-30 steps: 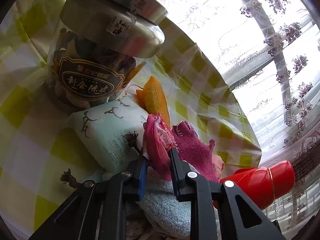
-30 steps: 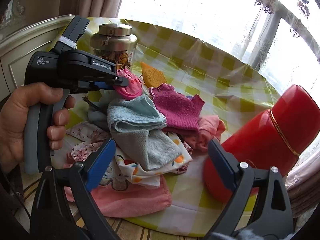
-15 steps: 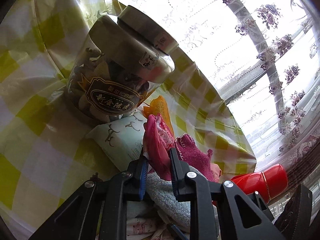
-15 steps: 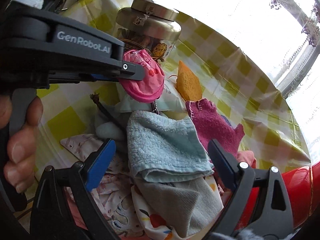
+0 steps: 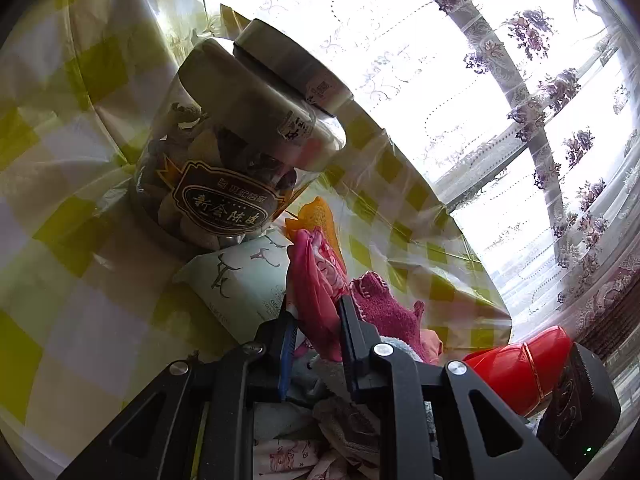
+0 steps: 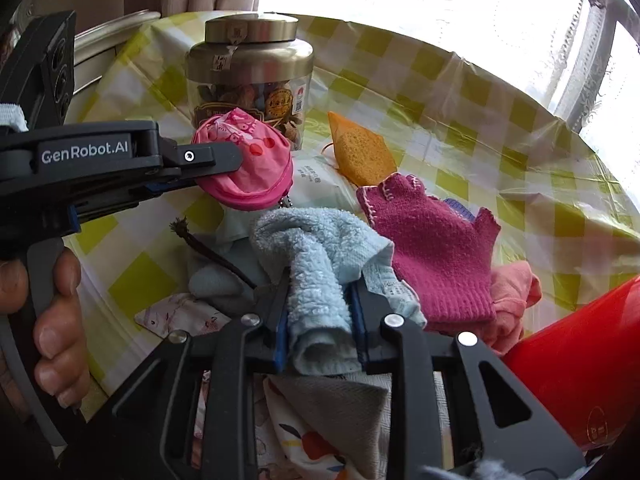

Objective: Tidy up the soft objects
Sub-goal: 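Grasp the light blue towel with the right tool while the left tool grasps a pink cloth, then drop the towel into the white box with the right tool while the left tool releases the pink cloth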

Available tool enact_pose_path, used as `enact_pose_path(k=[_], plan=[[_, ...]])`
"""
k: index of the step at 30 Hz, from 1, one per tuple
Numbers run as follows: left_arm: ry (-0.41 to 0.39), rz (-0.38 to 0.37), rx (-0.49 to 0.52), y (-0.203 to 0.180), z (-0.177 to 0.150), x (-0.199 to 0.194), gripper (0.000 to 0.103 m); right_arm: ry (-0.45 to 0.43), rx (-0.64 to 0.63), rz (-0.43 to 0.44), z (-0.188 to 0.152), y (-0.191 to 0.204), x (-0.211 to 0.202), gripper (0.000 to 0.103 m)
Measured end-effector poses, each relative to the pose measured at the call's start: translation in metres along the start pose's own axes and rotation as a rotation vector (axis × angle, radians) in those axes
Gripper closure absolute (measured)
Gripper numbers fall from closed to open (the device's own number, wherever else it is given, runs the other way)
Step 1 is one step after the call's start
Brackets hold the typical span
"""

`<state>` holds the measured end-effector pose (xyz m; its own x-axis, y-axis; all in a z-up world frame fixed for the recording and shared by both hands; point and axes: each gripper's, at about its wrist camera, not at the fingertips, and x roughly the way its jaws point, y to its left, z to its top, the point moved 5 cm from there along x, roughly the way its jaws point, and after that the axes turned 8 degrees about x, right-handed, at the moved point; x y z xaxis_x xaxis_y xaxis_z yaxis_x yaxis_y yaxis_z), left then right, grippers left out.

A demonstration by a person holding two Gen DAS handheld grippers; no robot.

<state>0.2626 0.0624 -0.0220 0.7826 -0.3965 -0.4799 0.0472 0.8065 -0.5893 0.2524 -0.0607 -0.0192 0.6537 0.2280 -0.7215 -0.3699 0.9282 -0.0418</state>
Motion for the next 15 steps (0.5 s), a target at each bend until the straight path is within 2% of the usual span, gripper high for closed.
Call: enact_pose_path(k=[9,15], plan=[[-0.031,-0.052,0.035,-0.015,-0.001,-0.007,0.082,-0.072,0.144,0.027,-0.009,-0.029,-0.053,0.075],[-0.025,-0.126,0.077,-0.038,-0.006,-0.012,0.082,-0.083,0.234,0.026,-0.033,-0.058,-0.091,0.075]])
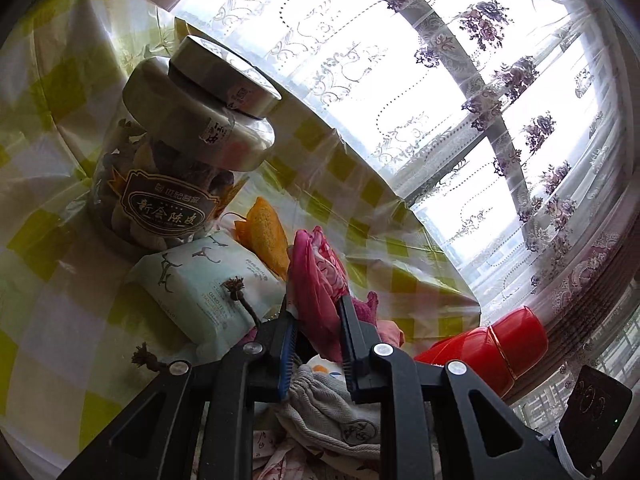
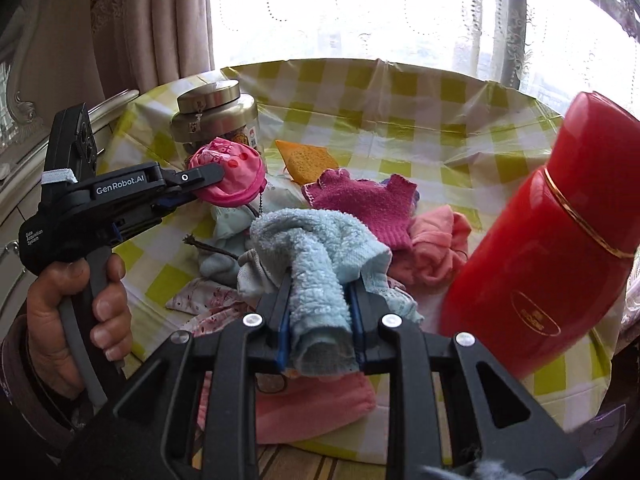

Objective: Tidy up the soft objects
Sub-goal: 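Drop the towel into the white box with the right tool while the left tool releases the pink cloth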

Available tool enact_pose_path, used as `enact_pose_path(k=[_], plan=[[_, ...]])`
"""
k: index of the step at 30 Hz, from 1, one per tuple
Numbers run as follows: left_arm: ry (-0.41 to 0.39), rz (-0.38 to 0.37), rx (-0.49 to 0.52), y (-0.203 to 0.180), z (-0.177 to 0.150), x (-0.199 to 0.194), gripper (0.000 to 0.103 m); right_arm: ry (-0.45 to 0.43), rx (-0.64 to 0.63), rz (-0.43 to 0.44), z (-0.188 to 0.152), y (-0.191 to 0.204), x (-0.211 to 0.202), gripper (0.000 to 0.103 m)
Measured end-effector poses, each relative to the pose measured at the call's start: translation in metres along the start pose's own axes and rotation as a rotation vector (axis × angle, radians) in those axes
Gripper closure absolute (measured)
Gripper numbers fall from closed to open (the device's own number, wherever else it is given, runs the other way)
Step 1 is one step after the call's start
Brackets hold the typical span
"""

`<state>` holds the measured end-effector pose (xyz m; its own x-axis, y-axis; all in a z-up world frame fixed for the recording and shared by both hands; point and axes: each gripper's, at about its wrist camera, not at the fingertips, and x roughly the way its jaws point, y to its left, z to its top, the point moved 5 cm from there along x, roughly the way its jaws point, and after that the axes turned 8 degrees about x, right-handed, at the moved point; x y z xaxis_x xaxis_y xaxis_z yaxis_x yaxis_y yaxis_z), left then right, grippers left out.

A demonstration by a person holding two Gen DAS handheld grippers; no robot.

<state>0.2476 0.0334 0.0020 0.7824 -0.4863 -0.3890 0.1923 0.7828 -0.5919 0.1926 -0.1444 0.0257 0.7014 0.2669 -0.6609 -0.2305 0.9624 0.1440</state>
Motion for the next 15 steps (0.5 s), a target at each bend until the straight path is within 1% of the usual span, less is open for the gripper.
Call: enact_pose_path(k=[4,8,15], plan=[[0.028,-0.051,0.032,-0.025,-0.009,0.000,0.082,0.008,0.064,-0.029,-0.017,-0.032,-0.025,0.075],[0.058,-0.104,0.064,-0.055,-0.020,-0.002,0.082,0.014,0.115,-0.079,-0.036,-0.068,-0.049,0.075],[0.139,-0.204,0.146,-0.117,-0.053,-0.002,0.082,0.017,0.225,-0.165,-0.073,-0.135,-0.090,0.075]])
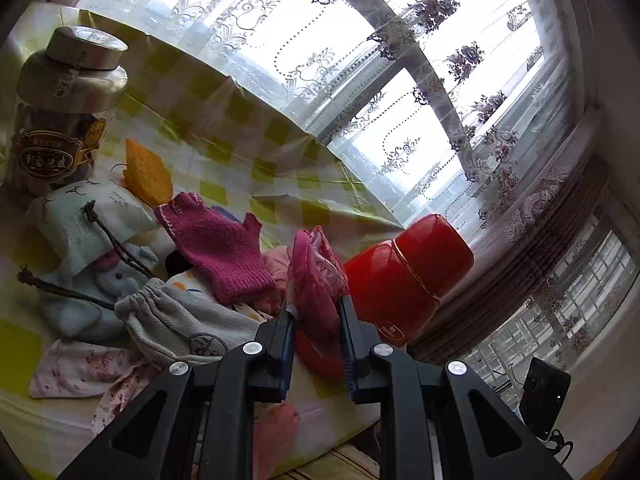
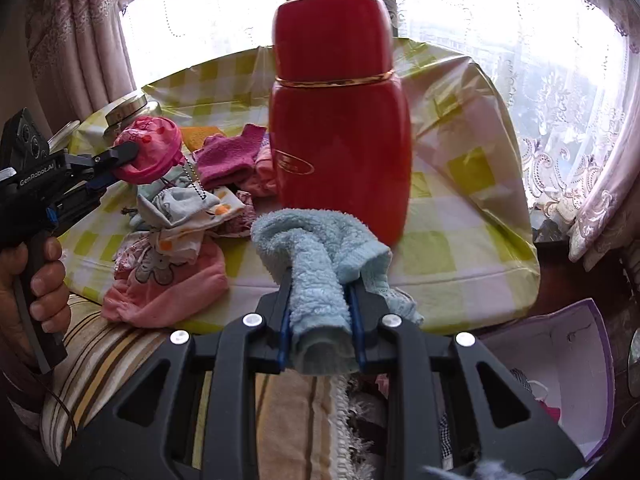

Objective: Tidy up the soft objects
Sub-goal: 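Drop the towel into the white box with the right tool while the left tool releases the pink cloth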

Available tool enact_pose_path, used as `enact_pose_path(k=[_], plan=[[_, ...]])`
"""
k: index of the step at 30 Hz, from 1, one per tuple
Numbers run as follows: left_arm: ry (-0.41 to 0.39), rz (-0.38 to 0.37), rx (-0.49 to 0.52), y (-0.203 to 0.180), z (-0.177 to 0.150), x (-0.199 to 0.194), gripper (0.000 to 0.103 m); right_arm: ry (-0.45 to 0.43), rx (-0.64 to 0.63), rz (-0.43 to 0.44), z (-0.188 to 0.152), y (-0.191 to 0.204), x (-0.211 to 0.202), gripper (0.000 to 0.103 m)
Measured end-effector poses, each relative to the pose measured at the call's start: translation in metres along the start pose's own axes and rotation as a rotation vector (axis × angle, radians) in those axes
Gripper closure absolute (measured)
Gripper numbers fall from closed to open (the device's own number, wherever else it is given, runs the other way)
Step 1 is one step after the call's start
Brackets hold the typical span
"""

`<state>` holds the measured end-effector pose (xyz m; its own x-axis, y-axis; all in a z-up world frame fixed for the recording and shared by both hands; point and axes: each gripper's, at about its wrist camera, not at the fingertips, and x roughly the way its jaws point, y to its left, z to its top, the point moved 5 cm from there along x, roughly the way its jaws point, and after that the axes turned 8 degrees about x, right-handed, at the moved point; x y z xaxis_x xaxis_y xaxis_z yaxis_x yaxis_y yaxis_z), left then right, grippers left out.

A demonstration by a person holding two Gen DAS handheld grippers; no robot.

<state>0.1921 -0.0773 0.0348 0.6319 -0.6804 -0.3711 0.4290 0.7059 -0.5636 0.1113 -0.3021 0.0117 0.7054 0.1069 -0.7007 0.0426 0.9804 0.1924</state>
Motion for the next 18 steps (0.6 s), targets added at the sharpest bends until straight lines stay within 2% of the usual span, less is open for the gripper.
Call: enact_pose_path(k=[10,18], plan=[[0.165,-0.125,0.073,-0.081,-0.048,0.032,0.082,-0.010,0.133,-0.086,-0.022,-0.090,-0.031,0.075],[0.314,-0.202,0.126,-0.136,-0.095,0.054,0.082,-0.015,0.238,-0.156,-0.031,-0.146,-0.048,0.075]])
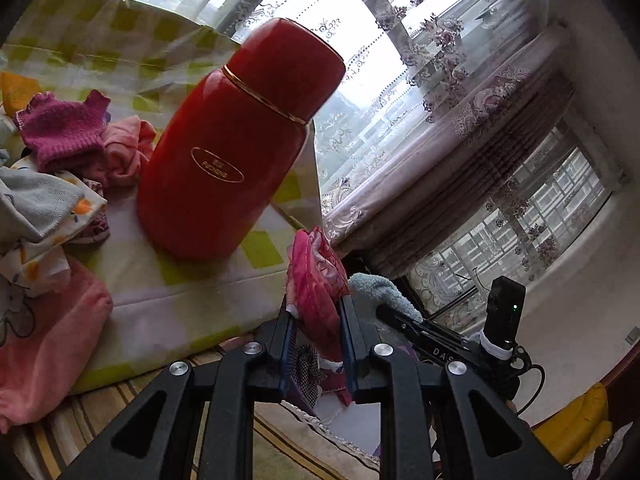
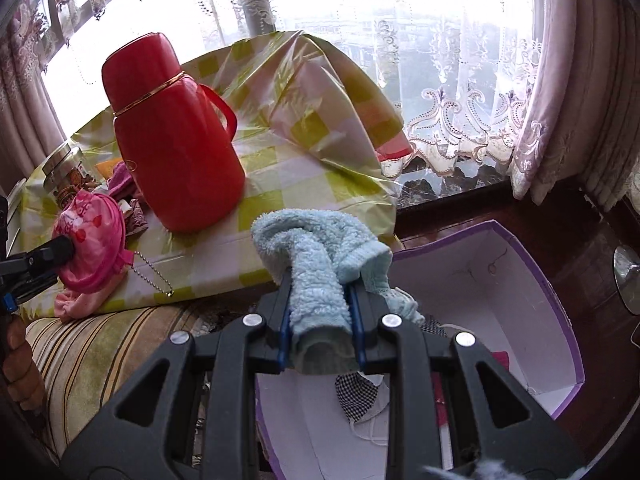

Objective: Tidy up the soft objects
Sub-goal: 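Drop the towel into the white box with the right tool while the left tool releases the pink cloth, then move both tools back over the pile of cloths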

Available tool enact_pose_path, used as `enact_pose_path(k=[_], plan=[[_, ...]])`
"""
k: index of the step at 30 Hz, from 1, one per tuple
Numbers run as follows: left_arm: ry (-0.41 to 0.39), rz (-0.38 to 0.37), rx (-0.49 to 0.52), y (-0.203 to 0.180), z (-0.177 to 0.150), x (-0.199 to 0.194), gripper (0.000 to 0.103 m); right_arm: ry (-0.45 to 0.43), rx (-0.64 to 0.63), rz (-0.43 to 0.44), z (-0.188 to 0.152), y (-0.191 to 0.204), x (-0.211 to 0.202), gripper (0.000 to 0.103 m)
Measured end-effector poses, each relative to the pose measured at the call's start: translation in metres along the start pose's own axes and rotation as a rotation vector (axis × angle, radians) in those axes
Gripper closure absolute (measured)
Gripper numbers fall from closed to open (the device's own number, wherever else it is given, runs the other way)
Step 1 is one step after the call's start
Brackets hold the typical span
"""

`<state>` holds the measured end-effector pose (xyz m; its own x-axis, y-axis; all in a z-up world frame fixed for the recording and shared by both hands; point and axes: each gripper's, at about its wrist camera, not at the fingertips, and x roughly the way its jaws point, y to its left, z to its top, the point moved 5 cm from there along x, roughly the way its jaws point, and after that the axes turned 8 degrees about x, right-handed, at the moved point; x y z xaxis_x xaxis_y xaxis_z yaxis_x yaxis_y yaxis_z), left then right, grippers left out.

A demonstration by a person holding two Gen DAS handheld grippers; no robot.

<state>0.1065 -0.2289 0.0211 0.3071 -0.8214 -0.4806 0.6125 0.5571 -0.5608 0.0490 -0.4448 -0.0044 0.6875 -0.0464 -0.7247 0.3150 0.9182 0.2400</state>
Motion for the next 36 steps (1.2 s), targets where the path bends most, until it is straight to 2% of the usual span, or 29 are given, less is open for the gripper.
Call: enact_pose_path(k=[9,12,14,16,18,27,36], plan=[[0.149,-0.058,0.091,-0.057,-0.029,0.046,0.082,-0.017,0.075,-0.062,0.001,-0.048,-0.009,0.071],[0.203,-0.073,0.124,-0.072,-0.041,0.058,0.078,-0.030,0.088,-0.073,0.003,-0.058,-0.014,0.063],[0.241,-0.084,0.144,-0.079,-0.049,0.066,0.070,-0.045,0.094,-0.079,0.004,-0.063,-0.017,0.061],[0.262,-0.085,0.168,-0.085,-0.054,0.069,0.049,-0.055,0.094,-0.088,0.006,-0.067,-0.019,0.060],[0.273,-0.086,0.186,-0.089,-0.056,0.071,0.046,-0.065,0.099,-0.093,0.006,-0.071,-0.021,0.058],[0.259,-0.057,0.162,-0.084,-0.054,0.072,0.046,-0.062,0.088,-0.032,0.006,-0.062,-0.023,0.057],[0.147,0.063,0.126,-0.051,-0.028,0.038,0.046,-0.045,0.047,0.036,0.005,-0.032,-0.025,0.057]])
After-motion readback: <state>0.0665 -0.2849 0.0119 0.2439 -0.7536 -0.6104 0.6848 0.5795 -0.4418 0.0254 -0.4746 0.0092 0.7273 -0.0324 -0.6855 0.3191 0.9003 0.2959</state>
